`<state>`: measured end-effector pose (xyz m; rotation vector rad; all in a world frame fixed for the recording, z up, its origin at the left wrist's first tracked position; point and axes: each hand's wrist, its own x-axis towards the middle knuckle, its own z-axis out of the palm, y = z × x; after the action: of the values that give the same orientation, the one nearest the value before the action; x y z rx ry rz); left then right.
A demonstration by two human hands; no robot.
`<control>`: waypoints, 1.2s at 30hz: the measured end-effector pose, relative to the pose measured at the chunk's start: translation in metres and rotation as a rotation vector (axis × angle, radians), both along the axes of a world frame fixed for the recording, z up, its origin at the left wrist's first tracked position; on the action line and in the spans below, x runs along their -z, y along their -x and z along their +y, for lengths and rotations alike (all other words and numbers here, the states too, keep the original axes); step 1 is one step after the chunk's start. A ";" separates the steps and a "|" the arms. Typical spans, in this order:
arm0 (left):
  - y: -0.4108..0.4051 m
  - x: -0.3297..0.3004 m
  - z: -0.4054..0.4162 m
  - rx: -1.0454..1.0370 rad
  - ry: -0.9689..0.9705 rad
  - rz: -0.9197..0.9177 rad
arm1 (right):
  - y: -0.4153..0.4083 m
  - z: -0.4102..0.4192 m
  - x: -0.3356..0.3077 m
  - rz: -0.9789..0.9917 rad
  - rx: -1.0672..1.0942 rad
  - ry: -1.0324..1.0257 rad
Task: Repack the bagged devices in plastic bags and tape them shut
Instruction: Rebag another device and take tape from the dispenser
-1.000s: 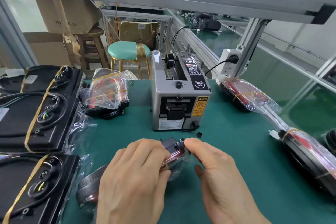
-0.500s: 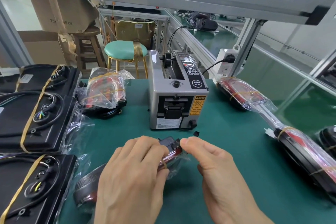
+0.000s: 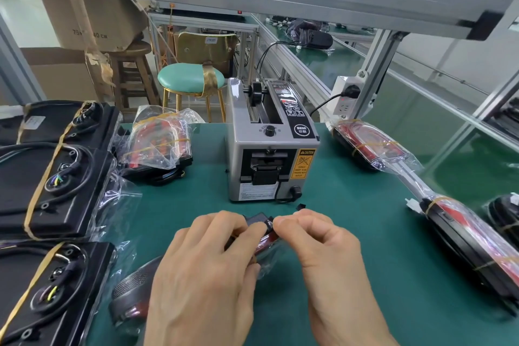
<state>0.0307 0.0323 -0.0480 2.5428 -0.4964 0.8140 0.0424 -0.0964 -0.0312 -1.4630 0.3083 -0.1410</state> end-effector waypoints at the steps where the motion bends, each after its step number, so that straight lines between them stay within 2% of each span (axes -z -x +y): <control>1: 0.000 0.000 -0.001 0.002 -0.006 0.006 | 0.000 0.001 0.001 -0.004 0.014 0.006; 7: 0.001 -0.001 -0.001 0.016 -0.005 0.032 | 0.000 0.004 0.005 -0.035 0.059 0.076; 17: 0.001 0.000 0.001 -0.003 0.053 0.048 | -0.002 0.002 0.003 -0.095 0.005 0.178; 20: 0.001 -0.001 0.003 -0.014 0.121 0.112 | -0.003 -0.001 -0.001 -0.074 -0.069 0.152; 25: 0.003 -0.004 0.003 -0.013 0.109 0.138 | -0.002 -0.004 -0.005 -0.062 -0.133 0.108; 36: 0.003 -0.003 0.002 -0.008 0.125 0.150 | 0.000 -0.002 -0.005 -0.059 -0.080 0.068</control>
<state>0.0273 0.0342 -0.0446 2.4685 -0.3756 0.6301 0.0423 -0.0979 -0.0264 -1.5336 0.1980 -0.1309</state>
